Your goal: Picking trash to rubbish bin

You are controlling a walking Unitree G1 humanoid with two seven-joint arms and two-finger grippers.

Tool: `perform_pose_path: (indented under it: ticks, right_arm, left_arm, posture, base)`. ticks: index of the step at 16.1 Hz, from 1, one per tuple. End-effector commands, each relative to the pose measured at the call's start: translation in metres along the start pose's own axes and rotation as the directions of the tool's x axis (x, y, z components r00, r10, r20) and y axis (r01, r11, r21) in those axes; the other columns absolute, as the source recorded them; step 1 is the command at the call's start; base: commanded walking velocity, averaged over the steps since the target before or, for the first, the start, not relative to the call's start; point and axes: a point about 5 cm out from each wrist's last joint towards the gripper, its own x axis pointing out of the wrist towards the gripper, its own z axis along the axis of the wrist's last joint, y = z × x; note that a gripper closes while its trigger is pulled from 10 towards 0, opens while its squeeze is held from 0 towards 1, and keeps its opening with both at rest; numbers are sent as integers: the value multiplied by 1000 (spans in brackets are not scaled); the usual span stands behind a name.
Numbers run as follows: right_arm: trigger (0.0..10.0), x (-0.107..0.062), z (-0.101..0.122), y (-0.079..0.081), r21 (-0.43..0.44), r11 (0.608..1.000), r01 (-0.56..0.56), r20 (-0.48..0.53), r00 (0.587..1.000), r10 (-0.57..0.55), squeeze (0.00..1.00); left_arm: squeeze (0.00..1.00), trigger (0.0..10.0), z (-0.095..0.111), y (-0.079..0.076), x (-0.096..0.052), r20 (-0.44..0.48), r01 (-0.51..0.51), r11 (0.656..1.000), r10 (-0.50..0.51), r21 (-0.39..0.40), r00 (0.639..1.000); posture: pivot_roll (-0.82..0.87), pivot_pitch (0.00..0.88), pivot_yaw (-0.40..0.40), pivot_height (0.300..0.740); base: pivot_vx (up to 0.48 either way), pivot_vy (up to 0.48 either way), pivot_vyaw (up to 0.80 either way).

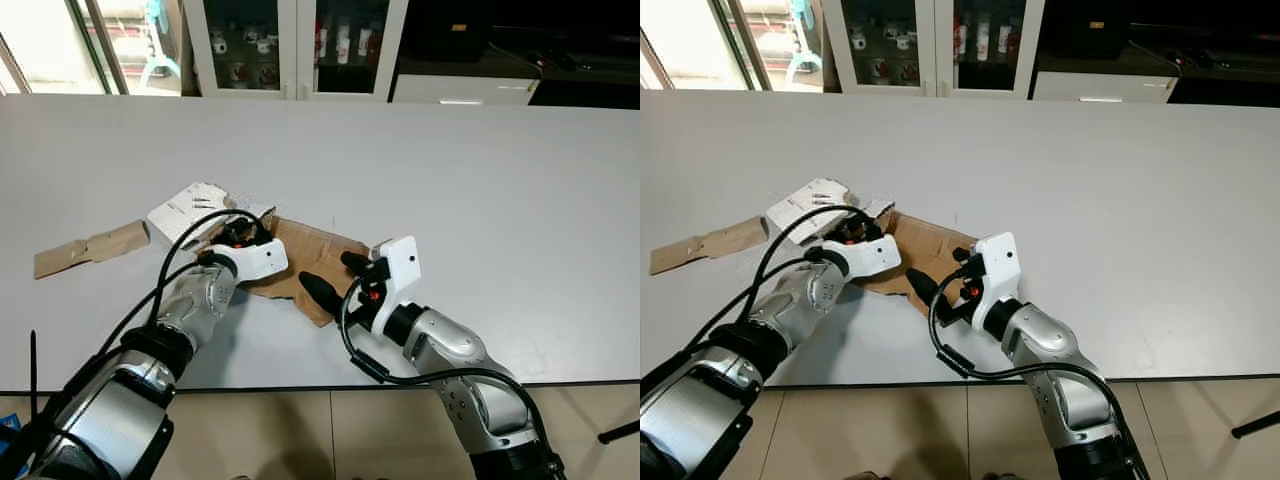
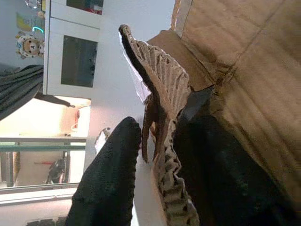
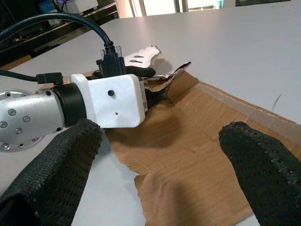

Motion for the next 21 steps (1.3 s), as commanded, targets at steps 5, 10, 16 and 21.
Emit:
perform_pose_path:
  ticks: [5, 10, 16, 21]
  right_arm:
    - [10000, -1, 3, 0, 5, 1000, 0, 12, 1000, 0, 0]
    - [10000, 0, 3, 1, 7, 1000, 0, 15, 1000, 0, 0]
    - [10000, 2, 5, -6, 2, 998, 55, 39, 998, -55, 0]
    - [10000, 4, 11, -9, 1, 997, 82, 83, 993, -82, 0]
  left_arm:
    - [0, 0, 1, -11, 0, -12, 50, 999, -50, -1, 999]
    - [0, 5804, 5, -10, 0, -10, 28, 1000, -28, 2, 1000]
    - [0, 10000, 39, 45, -4, 111, -342, 915, 371, -216, 922]
    - [0, 10000, 54, 59, -16, 144, -425, 792, 529, -438, 837]
  posture:
    - [-54, 74, -29, 740]
    - [-52, 70, -25, 740]
    - [-44, 65, -26, 740]
    - [-39, 56, -26, 740]
  base:
    - [0, 0, 0]
    - [0, 0, 0]
    - [0, 0, 0]
    - [0, 0, 0]
